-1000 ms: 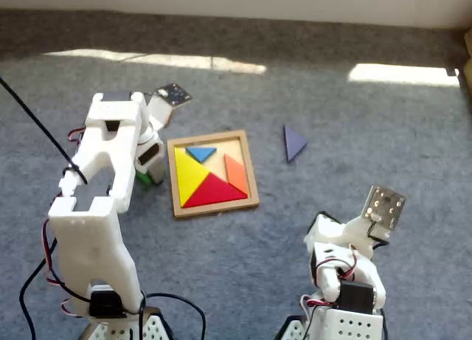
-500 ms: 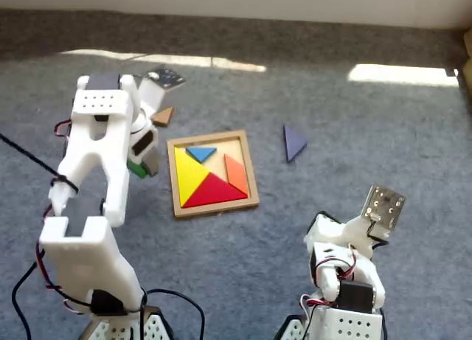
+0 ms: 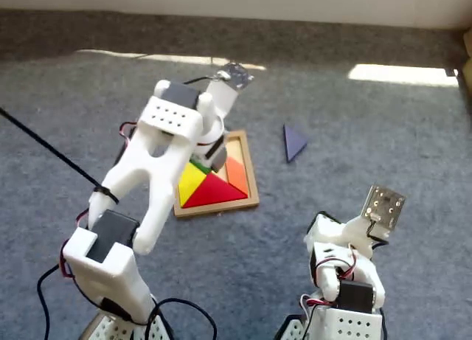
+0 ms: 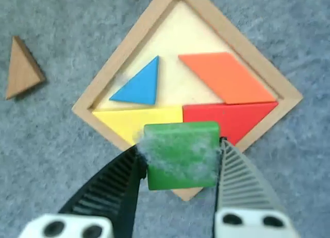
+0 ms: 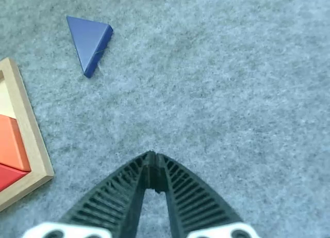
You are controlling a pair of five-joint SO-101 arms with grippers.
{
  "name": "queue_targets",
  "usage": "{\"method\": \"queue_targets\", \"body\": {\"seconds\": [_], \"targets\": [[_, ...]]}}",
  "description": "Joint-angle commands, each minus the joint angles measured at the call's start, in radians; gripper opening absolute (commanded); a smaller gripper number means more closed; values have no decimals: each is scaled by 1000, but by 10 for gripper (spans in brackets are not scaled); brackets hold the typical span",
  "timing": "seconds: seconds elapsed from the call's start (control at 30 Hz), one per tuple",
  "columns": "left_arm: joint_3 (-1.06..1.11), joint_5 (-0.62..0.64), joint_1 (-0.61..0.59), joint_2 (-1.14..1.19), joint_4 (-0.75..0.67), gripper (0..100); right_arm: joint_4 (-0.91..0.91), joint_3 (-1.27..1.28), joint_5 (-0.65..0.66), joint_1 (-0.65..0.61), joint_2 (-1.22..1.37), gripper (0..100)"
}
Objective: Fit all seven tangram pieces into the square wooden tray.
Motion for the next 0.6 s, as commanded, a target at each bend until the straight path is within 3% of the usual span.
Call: {"method": "queue_targets", "body": {"seconds": [0.0,0.4,0.57], "targets": [[76,28,67,-53,-158,6,4,116,6,8,-19,4],[246,29,81,-53,-377,14,4,116,8,8,-19,4],[249,52,59,-53,-379,194,4,116,8,8,-19,4]]}}
